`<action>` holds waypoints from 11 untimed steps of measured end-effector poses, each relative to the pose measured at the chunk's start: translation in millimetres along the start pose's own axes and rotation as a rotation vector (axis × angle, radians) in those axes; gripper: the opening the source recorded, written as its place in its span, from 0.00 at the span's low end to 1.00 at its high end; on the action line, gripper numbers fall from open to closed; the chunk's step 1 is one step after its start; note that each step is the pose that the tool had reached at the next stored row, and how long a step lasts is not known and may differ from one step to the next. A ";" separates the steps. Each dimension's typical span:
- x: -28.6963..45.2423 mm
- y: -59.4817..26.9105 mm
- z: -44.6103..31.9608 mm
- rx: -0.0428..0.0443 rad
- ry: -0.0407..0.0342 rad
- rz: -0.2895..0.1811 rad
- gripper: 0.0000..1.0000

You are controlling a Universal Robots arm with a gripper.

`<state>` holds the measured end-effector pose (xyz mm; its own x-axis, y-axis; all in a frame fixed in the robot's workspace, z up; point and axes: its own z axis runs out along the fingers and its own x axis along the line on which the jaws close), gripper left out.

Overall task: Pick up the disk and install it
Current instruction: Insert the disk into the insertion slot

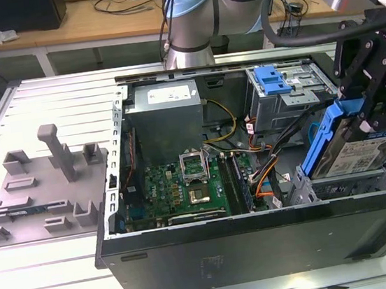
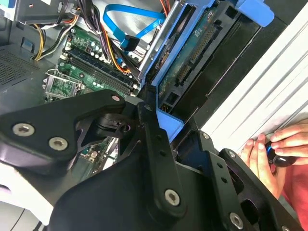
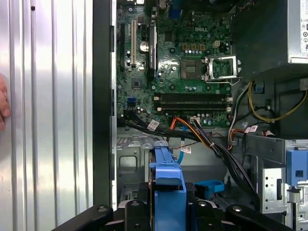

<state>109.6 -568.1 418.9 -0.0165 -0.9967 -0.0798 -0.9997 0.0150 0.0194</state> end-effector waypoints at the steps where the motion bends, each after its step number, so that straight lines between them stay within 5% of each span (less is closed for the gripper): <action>1: 0.1 0.0 0.5 0.0000 0.0000 0.000 0.36; 11: 1.8 -0.2 7.9 0.0000 0.0000 0.000 0.36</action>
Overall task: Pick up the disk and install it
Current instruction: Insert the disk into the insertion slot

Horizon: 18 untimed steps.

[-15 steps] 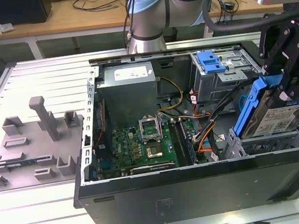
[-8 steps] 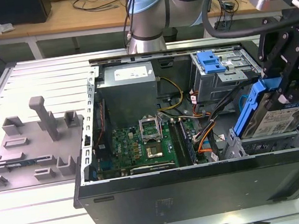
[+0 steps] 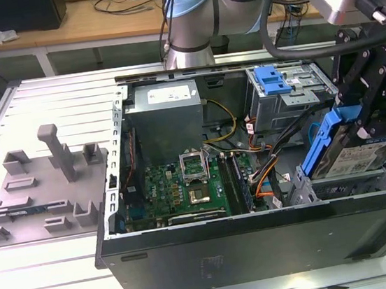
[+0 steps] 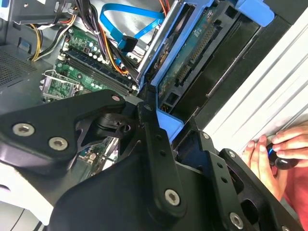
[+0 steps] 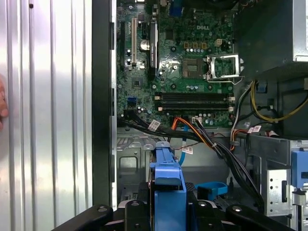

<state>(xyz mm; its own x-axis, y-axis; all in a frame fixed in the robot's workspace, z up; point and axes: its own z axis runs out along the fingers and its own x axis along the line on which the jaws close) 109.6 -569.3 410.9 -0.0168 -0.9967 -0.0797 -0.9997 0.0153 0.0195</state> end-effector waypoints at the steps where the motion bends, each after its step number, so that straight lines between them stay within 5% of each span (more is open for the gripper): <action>1: 0.2 0.0 0.7 -0.0001 0.0001 0.000 0.36; 18: 1.1 -0.1 5.6 0.0012 -0.0006 0.000 0.36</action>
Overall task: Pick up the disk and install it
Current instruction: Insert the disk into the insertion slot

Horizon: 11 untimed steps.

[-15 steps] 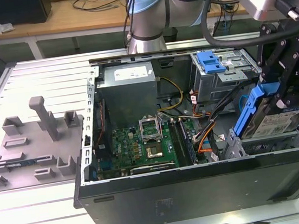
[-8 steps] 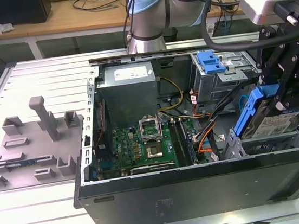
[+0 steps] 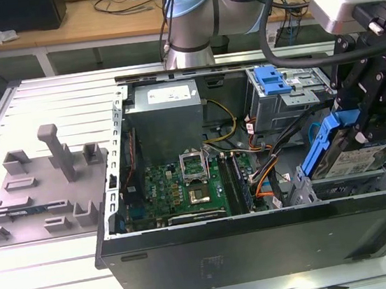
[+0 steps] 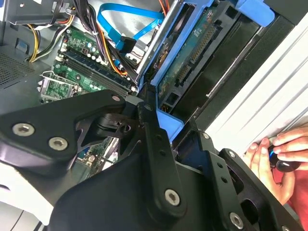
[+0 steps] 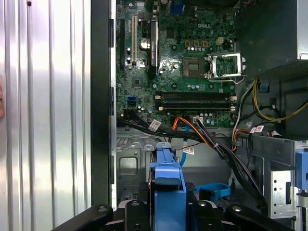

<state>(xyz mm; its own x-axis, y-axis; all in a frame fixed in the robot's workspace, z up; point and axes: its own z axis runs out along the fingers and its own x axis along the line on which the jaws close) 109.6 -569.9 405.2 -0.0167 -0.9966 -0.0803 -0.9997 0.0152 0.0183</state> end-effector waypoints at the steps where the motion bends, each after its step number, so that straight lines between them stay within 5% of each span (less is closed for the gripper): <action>1: 0.1 0.0 0.0 0.0001 0.0002 0.000 0.38; 8: 0.0 0.0 0.1 -0.0001 -0.0002 0.000 0.62; 11: 0.0 0.0 0.1 -0.0001 -0.0001 0.000 0.62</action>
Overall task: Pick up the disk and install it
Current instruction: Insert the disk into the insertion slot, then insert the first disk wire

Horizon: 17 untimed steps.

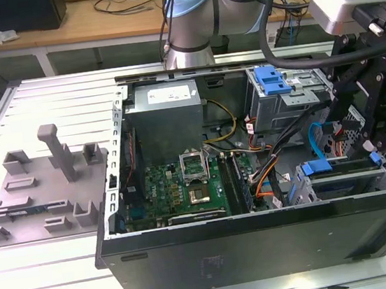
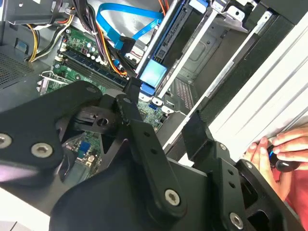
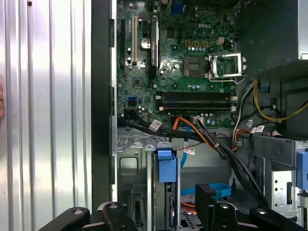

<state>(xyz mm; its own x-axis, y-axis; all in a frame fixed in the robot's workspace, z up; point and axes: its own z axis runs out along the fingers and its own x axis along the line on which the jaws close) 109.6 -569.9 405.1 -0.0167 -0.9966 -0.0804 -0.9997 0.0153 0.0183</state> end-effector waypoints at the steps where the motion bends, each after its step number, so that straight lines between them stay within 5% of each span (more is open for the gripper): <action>1: 0.0 0.0 0.0 0.0000 0.0000 0.000 0.62; 15: -0.3 0.0 0.7 0.0000 0.0005 0.000 0.62; 17: -1.6 -0.1 0.6 0.0001 0.0084 0.000 0.62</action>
<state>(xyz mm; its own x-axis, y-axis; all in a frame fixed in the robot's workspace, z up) 109.7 -568.3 404.6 -0.0166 -0.9973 -0.0721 -0.9997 0.0153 0.0182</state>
